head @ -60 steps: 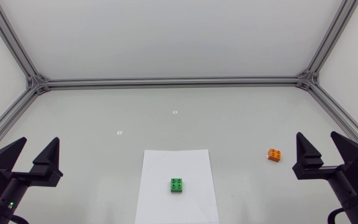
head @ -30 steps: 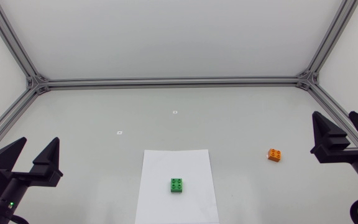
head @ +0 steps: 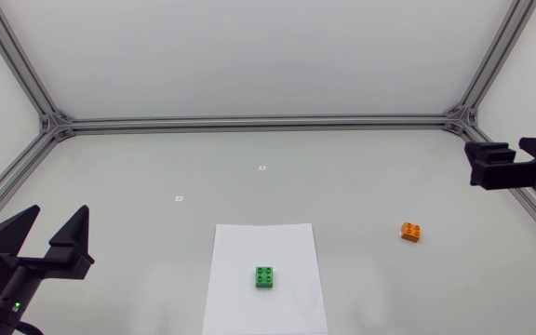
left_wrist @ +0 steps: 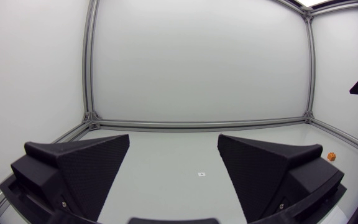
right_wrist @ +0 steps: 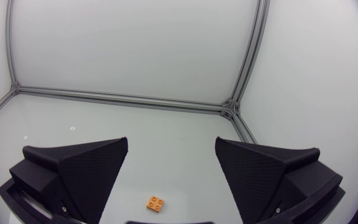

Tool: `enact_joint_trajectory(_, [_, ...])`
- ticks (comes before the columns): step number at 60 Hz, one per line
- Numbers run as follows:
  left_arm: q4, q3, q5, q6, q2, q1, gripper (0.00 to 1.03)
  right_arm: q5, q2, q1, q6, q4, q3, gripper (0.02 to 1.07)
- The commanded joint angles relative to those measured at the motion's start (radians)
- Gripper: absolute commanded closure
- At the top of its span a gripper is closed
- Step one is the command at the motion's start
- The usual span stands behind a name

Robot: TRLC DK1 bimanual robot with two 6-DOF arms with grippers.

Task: Pick up the orange 2x2 brick with the right arm and stack it on top of the green 2x2 brick in the center

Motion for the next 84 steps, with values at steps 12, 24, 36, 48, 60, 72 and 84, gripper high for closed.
enact_joint_trajectory(12, [-0.011,-0.041,0.003,0.006,-0.004,-0.001,0.04,-0.061,0.258,-0.106,-0.178,-0.091,0.103,0.08])
enact_joint_trajectory(24, [-0.011,-0.041,0.003,0.006,-0.004,-0.001,0.04,-0.12,0.465,-0.144,-0.402,-0.155,0.176,0.08])
enact_joint_trajectory(36, [-0.011,-0.041,0.003,0.006,-0.004,-0.001,0.04,-0.164,0.593,-0.19,-0.605,-0.204,0.205,0.07])
enact_joint_trajectory(48, [-0.011,-0.041,0.003,0.006,-0.004,-0.001,0.04,-0.23,0.789,-0.213,-0.769,-0.345,0.296,0.07])
enact_joint_trajectory(60, [-0.011,-0.041,0.003,0.006,-0.004,-0.001,0.04,-0.253,0.956,-0.233,-0.993,-0.456,0.399,0.07])
enact_joint_trajectory(72, [-0.011,-0.041,0.003,0.006,-0.004,-0.001,0.04,-0.212,1.005,-0.218,-1.157,-0.446,0.4,0.07])
enact_joint_trajectory(84, [-0.011,-0.041,0.003,0.006,-0.004,-0.001,0.04,-0.19,1.036,-0.187,-1.246,-0.471,0.406,0.07])
